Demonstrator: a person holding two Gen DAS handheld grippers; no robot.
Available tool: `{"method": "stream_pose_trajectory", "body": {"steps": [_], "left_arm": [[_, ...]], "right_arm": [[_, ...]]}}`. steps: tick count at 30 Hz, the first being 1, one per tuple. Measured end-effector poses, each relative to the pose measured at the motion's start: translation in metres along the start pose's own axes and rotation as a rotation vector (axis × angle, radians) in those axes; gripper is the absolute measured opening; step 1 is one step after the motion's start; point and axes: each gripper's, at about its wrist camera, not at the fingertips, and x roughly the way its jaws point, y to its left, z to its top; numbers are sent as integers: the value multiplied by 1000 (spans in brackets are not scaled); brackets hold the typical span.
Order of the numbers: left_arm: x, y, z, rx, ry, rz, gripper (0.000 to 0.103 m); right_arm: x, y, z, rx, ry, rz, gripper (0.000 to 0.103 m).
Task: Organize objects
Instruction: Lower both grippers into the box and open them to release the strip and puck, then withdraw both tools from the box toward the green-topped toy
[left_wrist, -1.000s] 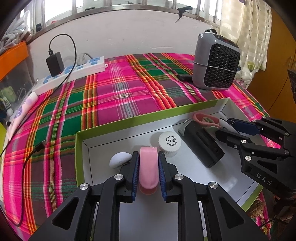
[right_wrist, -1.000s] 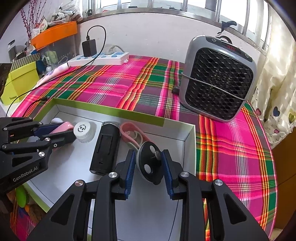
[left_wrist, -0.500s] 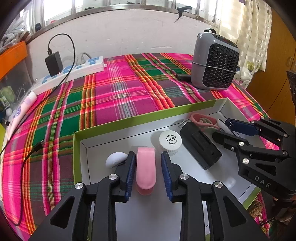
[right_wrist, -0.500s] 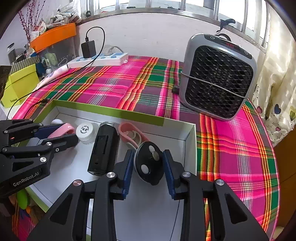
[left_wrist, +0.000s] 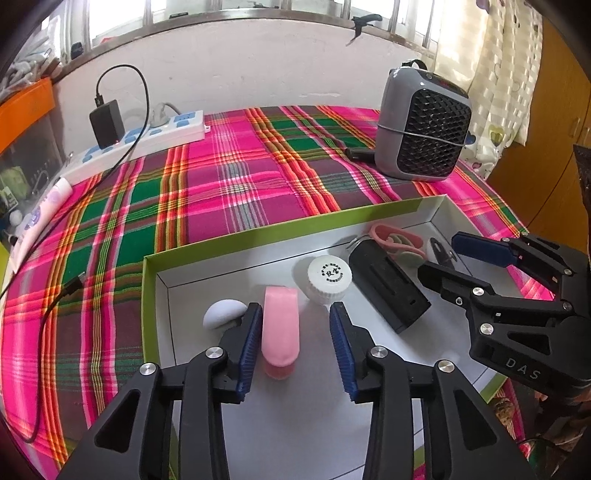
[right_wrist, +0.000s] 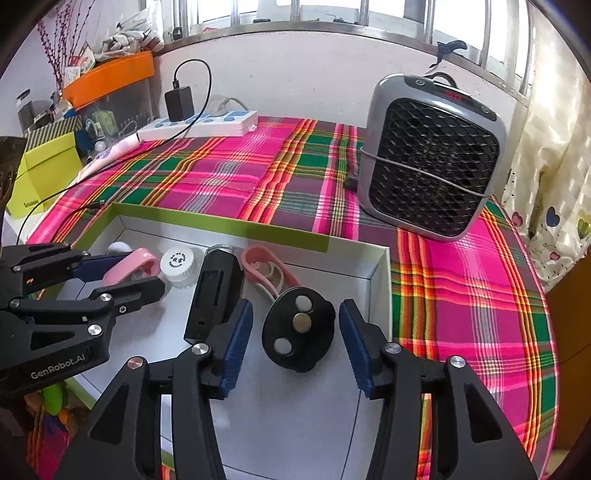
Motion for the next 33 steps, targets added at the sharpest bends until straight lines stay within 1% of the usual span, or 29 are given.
{"method": "stream_pose_trajectory", "body": {"steps": [4,17,33], "left_arm": [[-6,0,-1,-8,-8,2,39],[-35,0,-11,-37,-45,9,39],[-72,-3,-44,-90,-83,25,39]], "right_arm": [[-4,-2,-2,20,-4,9,50],[-28,0,-9,36,-41,13,50],[-66,9,-34,66,-85,29,50]]}}
